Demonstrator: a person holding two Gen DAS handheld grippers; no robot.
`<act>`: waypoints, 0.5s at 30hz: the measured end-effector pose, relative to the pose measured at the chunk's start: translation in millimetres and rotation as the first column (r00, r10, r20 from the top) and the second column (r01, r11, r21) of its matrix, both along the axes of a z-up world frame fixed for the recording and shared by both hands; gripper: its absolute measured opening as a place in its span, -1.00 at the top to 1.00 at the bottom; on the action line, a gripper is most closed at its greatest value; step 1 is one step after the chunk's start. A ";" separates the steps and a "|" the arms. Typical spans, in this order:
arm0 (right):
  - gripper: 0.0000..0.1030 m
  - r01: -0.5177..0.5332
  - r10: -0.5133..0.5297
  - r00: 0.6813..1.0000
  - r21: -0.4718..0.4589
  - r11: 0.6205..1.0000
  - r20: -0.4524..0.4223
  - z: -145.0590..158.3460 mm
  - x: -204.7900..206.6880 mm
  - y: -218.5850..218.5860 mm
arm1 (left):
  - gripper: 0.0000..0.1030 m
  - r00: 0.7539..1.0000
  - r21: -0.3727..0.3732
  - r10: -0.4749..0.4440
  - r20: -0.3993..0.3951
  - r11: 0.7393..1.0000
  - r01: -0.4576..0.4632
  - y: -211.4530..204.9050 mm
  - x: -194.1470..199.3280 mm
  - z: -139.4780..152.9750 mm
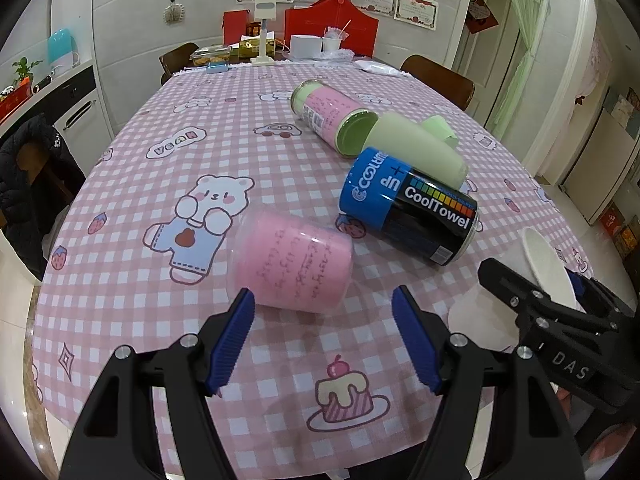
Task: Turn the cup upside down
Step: 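Rotate the white cup in the right gripper until its opening faces up, then lower the cup upright onto the tablecloth and open the right gripper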
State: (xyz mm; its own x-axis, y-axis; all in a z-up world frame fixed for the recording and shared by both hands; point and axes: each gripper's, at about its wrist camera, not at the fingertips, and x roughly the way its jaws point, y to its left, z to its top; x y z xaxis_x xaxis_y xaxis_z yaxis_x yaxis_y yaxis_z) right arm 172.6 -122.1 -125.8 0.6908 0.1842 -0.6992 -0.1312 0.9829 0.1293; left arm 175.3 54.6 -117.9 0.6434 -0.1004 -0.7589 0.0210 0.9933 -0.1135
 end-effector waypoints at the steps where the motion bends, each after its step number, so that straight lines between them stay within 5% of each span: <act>1: -0.65 0.000 0.000 1.000 -0.001 1.000 0.000 0.2 -0.5 -0.3 | -0.37 1.000 -0.001 0.000 -0.001 1.000 0.000 -0.4 -0.3 -0.1; 15: -0.77 -0.009 0.009 1.000 0.003 1.000 -0.019 -0.6 -12.1 1.3 | -0.37 1.000 -0.004 0.011 0.003 1.000 -0.011 1.7 -14.8 2.2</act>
State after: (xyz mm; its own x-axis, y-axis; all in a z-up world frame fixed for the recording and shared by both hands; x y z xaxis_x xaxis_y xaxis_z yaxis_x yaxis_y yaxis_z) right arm 160.5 -120.8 -126.4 0.6758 0.1924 -0.7115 -0.1372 0.9813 0.1351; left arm 160.5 56.3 -115.7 0.6469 -0.0961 -0.7565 0.0105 0.9931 -0.1171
